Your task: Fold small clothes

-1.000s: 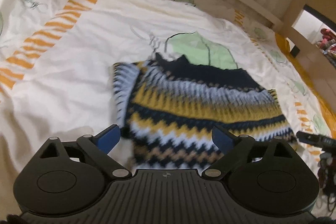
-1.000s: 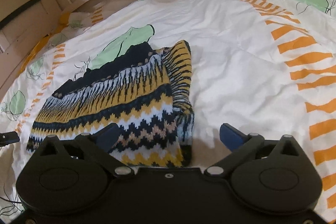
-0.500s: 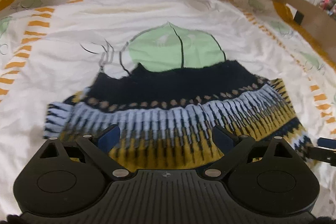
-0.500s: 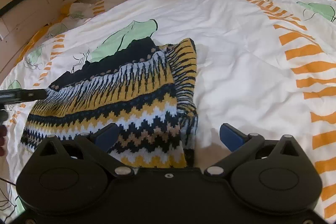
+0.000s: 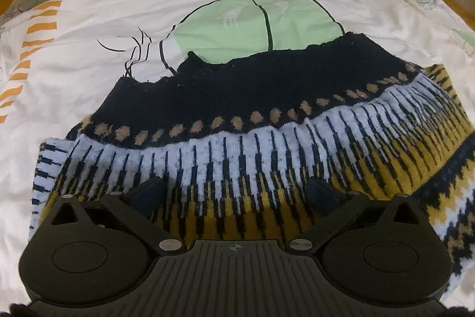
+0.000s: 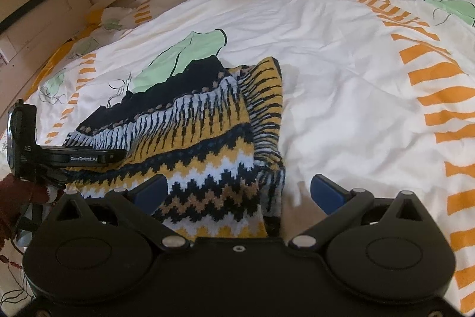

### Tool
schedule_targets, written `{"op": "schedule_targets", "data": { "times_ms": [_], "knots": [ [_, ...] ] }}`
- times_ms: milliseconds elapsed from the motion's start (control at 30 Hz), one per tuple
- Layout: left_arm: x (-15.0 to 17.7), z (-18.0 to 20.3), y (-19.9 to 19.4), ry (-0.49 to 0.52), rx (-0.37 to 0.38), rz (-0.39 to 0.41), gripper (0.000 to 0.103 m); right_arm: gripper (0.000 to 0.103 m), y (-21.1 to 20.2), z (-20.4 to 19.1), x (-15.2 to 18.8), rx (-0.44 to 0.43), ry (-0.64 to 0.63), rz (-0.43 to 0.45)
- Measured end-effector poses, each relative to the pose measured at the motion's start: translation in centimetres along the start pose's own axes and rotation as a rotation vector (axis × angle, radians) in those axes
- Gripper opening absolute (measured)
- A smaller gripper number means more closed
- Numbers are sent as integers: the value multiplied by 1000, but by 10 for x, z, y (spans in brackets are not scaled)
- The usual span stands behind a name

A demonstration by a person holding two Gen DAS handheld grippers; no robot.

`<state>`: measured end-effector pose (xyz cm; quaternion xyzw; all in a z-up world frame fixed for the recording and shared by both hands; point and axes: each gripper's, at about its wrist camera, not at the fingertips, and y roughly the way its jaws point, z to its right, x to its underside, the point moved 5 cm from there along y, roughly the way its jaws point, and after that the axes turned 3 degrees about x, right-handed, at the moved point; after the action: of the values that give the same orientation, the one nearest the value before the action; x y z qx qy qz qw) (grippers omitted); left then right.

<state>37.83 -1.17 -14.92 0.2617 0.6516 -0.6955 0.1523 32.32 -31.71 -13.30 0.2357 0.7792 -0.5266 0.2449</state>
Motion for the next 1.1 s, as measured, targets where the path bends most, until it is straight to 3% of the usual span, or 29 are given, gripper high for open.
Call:
{"op": "schedule_targets", "data": {
  "times_ms": [200, 467, 667, 800, 1100],
  "knots": [
    [-26, -8, -7, -63, 5, 31, 102, 103, -2, -1, -2, -11, 5, 4],
    [-36, -7, 32, -23, -52, -31, 103, 103, 1, -3, -2, -21, -3, -8],
    [-32, -20, 28, -74, 41, -41, 103, 103, 6, 1, 1, -19, 23, -31],
    [-25, -18, 12, -26, 106, -91, 103, 103, 11, 1, 5, -26, 32, -61],
    [13, -33, -41, -73, 159, 6, 102, 103, 25, 1, 15, -22, 46, -111]
  ]
}}
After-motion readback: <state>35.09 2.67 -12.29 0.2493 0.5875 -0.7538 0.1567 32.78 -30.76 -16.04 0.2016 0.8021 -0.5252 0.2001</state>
